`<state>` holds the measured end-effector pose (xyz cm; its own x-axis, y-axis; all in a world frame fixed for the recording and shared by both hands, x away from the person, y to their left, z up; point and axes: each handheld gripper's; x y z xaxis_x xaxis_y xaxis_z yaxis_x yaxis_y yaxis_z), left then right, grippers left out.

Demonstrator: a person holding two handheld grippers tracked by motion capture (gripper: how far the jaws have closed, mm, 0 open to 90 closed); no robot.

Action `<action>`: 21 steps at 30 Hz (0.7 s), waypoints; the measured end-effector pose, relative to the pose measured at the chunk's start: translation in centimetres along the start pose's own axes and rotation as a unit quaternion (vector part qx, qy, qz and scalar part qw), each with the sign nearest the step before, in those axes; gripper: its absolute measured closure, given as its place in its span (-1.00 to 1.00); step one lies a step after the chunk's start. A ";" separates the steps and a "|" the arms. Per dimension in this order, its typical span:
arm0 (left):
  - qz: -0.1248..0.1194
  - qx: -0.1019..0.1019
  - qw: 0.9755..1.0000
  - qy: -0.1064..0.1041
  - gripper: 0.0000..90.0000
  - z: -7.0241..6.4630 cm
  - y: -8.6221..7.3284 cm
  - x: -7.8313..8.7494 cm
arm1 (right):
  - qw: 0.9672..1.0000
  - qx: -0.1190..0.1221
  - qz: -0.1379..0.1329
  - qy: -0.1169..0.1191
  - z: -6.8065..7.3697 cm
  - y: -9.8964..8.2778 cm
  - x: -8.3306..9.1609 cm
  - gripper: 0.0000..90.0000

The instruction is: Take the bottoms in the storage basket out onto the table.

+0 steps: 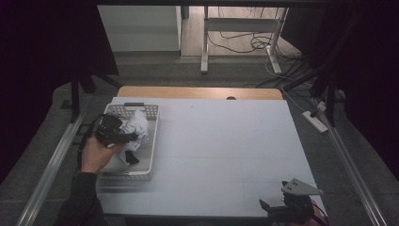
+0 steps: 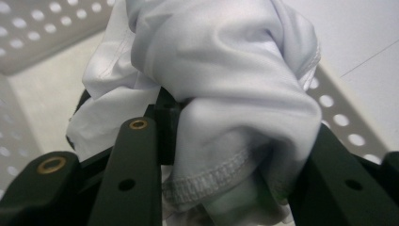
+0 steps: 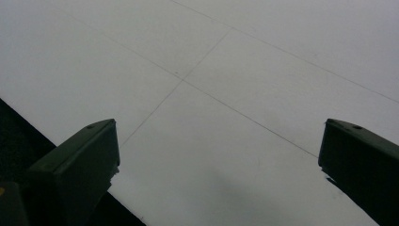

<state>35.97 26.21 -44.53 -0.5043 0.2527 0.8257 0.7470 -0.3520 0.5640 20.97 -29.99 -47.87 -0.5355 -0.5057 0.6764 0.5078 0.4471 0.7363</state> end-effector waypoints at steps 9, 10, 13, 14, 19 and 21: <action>-0.021 -0.013 1.000 -0.005 0.35 -0.8 0.7 2.1 | 1.000 0.000 0.000 0.000 0.0 0.0 0.0 -1.00; -0.021 -0.014 1.000 -0.007 0.35 -0.8 0.9 2.2 | 1.000 -0.001 0.000 0.000 0.0 0.0 0.0 -1.00; -0.022 -0.018 1.000 -0.011 0.35 -1.1 1.2 2.6 | 1.000 -0.002 0.000 -0.001 0.0 0.0 0.0 -1.00; -0.022 -0.021 0.999 -0.011 0.35 -1.2 1.3 2.7 | 1.000 -0.002 0.000 -0.001 0.0 0.0 0.0 -1.00; -0.024 -0.035 0.999 -0.006 0.35 -1.9 1.9 3.2 | 1.000 -0.003 0.001 -0.001 -0.1 0.0 0.0 -1.00; -0.026 -0.037 0.999 -0.007 0.35 -2.0 2.1 3.4 | 1.000 -0.004 0.001 -0.001 -0.1 0.0 0.0 -1.00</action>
Point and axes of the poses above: each handheld gripper's, and its own axes: x roughly backward along the jaws, y roughly out of its top, z roughly to its left, and after that the axes turned 7 degrees about y, right-handed
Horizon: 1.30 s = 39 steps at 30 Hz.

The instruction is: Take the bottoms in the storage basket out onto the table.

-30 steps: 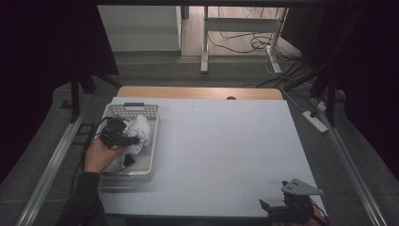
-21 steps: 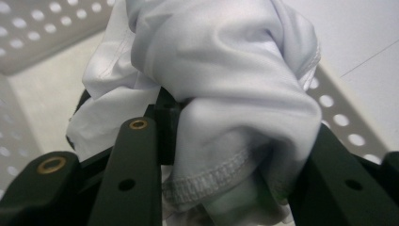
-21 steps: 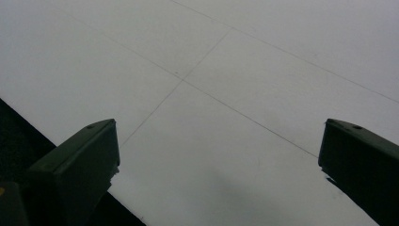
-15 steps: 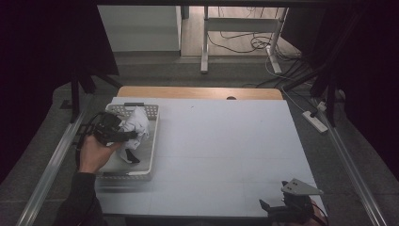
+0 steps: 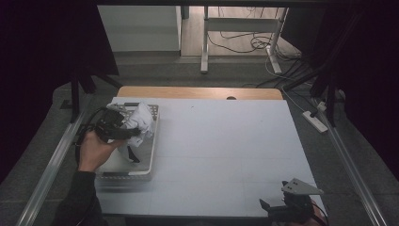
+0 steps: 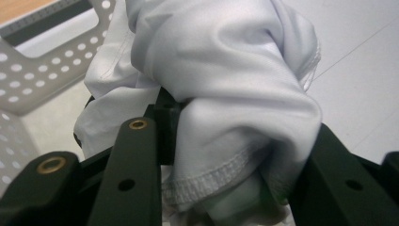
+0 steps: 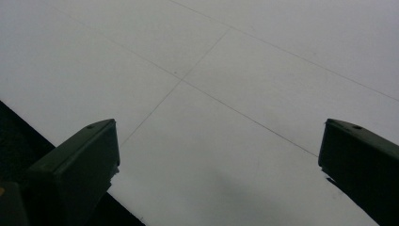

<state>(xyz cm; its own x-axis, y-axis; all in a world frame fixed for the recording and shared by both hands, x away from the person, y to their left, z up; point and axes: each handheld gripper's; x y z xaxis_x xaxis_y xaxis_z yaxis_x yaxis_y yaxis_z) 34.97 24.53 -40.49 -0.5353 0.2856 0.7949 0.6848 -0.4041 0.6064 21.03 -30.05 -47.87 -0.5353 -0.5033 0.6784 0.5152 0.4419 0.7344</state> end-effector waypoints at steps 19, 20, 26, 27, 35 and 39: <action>-0.010 -0.015 1.000 -0.008 0.34 -0.2 3.1 1.6 | 1.000 -0.002 0.000 0.000 0.0 0.0 0.0 -1.00; -0.010 -0.016 1.000 -0.009 0.34 -0.2 3.3 1.7 | 1.000 -0.002 0.000 0.000 0.0 0.0 0.0 -1.00; -0.015 -0.021 0.999 -0.023 0.34 -0.5 4.3 2.3 | 1.000 -0.002 0.000 0.000 0.0 0.0 0.0 -1.00; -0.015 -0.022 0.999 -0.024 0.34 -0.5 4.4 2.3 | 1.000 -0.002 0.000 0.000 0.0 0.0 0.0 -1.00; -0.017 -0.033 0.999 -0.022 0.34 -1.1 5.9 2.8 | 1.000 -0.002 0.000 0.001 0.0 0.0 0.0 -1.00; -0.018 -0.039 0.999 -0.024 0.34 -1.4 6.4 2.9 | 1.000 -0.002 0.000 0.001 -0.1 0.0 0.0 -1.00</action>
Point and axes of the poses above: each handheld gripper's, and its own axes: x roughly backward along the jaws, y roughly out of its top, z roughly to its left, and after that the axes turned 7 degrees about y, right-handed
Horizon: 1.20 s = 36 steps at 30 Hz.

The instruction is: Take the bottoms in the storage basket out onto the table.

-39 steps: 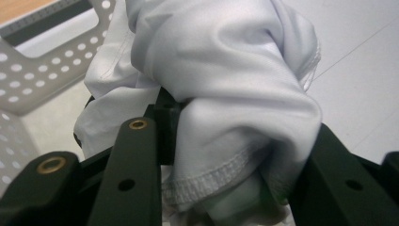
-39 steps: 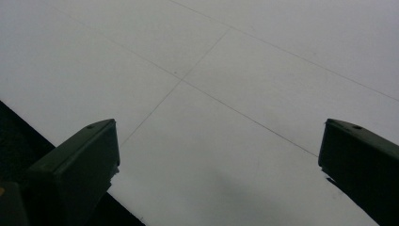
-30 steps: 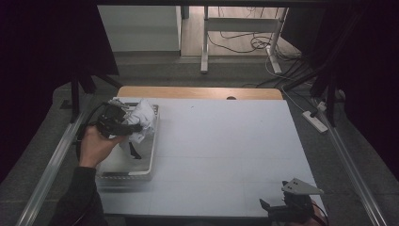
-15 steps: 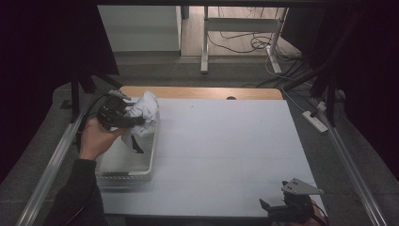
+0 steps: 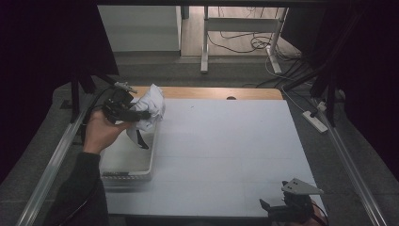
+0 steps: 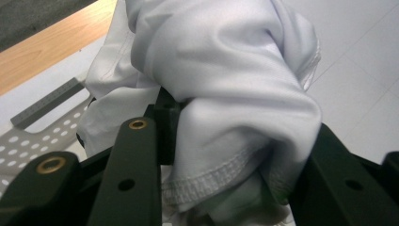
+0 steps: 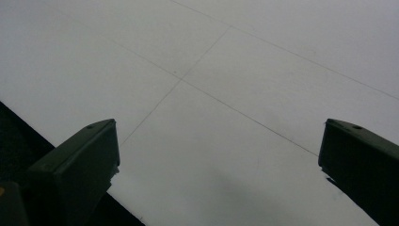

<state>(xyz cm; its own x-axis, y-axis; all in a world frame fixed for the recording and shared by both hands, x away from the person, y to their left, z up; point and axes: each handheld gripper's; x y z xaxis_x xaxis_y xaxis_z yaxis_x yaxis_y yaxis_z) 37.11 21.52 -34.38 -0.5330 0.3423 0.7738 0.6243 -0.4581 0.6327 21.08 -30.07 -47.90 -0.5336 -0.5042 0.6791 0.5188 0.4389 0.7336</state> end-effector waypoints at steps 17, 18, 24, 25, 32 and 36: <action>-0.017 -0.009 1.000 -0.013 0.35 -0.9 2.1 0.2 | 1.000 0.000 0.000 0.001 0.0 0.0 0.0 -1.00; -0.018 -0.010 1.000 -0.014 0.34 -1.0 2.2 0.2 | 1.000 0.000 0.000 0.001 0.0 0.0 0.0 -1.00; -0.022 -0.015 0.999 -0.020 0.34 -1.5 2.7 -0.1 | 1.000 0.000 -0.001 0.000 0.0 0.0 0.0 -1.00; -0.022 -0.016 0.999 -0.022 0.34 -1.6 2.8 -0.2 | 1.000 -0.001 -0.001 0.001 0.0 0.0 0.0 -1.00; -0.027 -0.019 0.999 -0.029 0.34 -2.3 3.4 -0.6 | 1.000 0.000 -0.001 0.000 0.0 0.0 0.1 -1.00; -0.029 -0.023 0.999 -0.032 0.34 -2.6 3.7 -0.8 | 1.000 0.000 -0.001 0.000 0.0 0.0 0.0 -1.00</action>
Point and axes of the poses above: each handheld gripper's, and its own axes: x roughly backward along the jaws, y roughly out of its top, z roughly to its left, and after that the axes turned 7 degrees about y, right-handed
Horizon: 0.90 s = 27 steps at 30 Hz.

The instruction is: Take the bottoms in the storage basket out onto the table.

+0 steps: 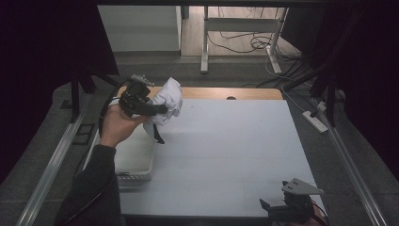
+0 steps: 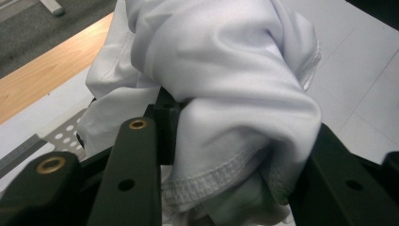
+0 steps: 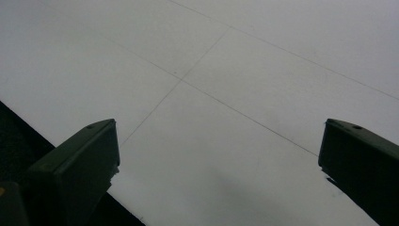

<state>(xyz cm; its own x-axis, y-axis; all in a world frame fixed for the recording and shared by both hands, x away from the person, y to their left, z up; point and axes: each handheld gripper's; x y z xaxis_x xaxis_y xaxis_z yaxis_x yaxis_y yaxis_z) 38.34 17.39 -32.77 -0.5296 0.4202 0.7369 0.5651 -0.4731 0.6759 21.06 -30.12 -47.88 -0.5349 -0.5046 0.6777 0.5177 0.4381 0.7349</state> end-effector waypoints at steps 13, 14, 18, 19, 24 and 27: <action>-0.001 -0.019 1.000 -0.012 0.34 -1.7 1.0 -1.7 | 1.000 -0.001 -0.001 0.001 0.0 0.0 0.0 -1.00; -0.002 -0.020 1.000 -0.013 0.34 -1.8 1.1 -1.8 | 1.000 -0.001 -0.001 0.001 0.0 0.0 0.0 -1.00; -0.003 -0.025 1.000 -0.017 0.34 -2.3 1.5 -2.3 | 1.000 0.000 -0.001 0.000 0.0 0.0 0.0 -1.00; -0.004 -0.027 0.999 -0.018 0.34 -2.5 1.6 -2.5 | 1.000 0.000 0.000 0.001 0.0 0.0 0.0 -1.00; -0.003 -0.032 0.999 -0.022 0.34 -3.1 1.9 -3.0 | 1.000 0.001 0.000 0.000 0.0 0.0 0.0 -1.00; -0.002 -0.035 0.999 -0.026 0.34 -3.4 2.0 -3.4 | 1.000 0.001 -0.001 0.000 0.0 0.0 0.0 -1.00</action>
<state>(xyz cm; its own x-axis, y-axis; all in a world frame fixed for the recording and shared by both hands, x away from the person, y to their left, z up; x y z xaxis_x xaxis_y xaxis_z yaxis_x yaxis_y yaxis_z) 39.13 12.40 -34.04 -0.4974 0.4616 0.7345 0.5164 -0.5227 0.6782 21.04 -30.13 -47.87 -0.5352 -0.5055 0.6768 0.5158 0.4389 0.7357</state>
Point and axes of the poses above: each handheld gripper's, and its own axes: x roughly backward along the jaws, y roughly out of its top, z roughly to its left, and after that the axes turned 7 degrees about y, right-handed
